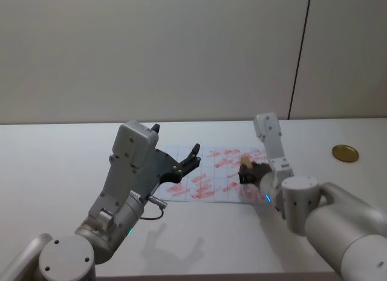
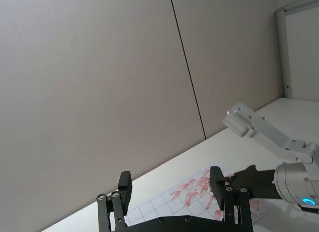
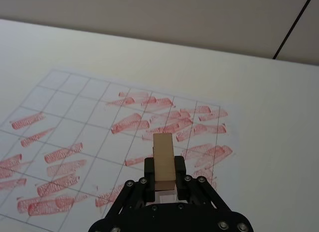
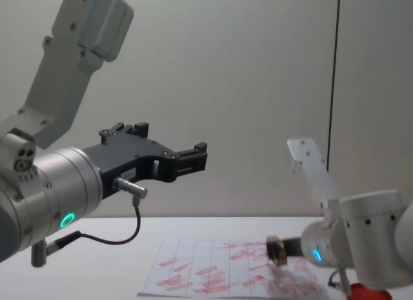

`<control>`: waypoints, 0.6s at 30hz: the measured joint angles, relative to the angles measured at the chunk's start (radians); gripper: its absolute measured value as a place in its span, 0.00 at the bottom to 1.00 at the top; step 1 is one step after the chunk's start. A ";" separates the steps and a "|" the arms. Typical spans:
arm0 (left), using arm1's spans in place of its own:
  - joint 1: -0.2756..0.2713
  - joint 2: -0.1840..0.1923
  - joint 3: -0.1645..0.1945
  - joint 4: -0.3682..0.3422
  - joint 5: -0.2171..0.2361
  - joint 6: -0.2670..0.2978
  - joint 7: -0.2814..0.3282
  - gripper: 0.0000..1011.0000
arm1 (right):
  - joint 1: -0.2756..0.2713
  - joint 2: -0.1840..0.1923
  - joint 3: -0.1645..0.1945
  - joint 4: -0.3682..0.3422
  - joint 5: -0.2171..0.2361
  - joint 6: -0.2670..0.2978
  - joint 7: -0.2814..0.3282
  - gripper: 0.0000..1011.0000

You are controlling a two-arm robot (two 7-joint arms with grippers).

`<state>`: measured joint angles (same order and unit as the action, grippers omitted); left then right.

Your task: Use the one hand to pick up the stamp and affix it onto the A4 paper.

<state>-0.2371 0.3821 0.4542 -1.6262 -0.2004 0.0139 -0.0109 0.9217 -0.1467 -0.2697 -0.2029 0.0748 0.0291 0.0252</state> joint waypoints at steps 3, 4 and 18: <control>0.000 0.000 0.000 0.000 0.000 0.000 0.000 0.98 | -0.037 0.010 0.004 -0.104 0.001 0.026 -0.003 0.21; 0.000 0.000 0.000 0.000 0.000 0.000 0.000 0.98 | -0.046 0.012 0.004 -0.129 0.001 0.033 -0.003 0.21; 0.000 0.000 0.000 0.000 0.000 0.000 0.000 0.98 | -0.210 0.058 0.017 -0.559 0.022 0.172 -0.031 0.21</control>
<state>-0.2371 0.3821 0.4542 -1.6262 -0.2004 0.0139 -0.0109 0.7122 -0.0886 -0.2526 -0.7619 0.0968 0.2008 -0.0061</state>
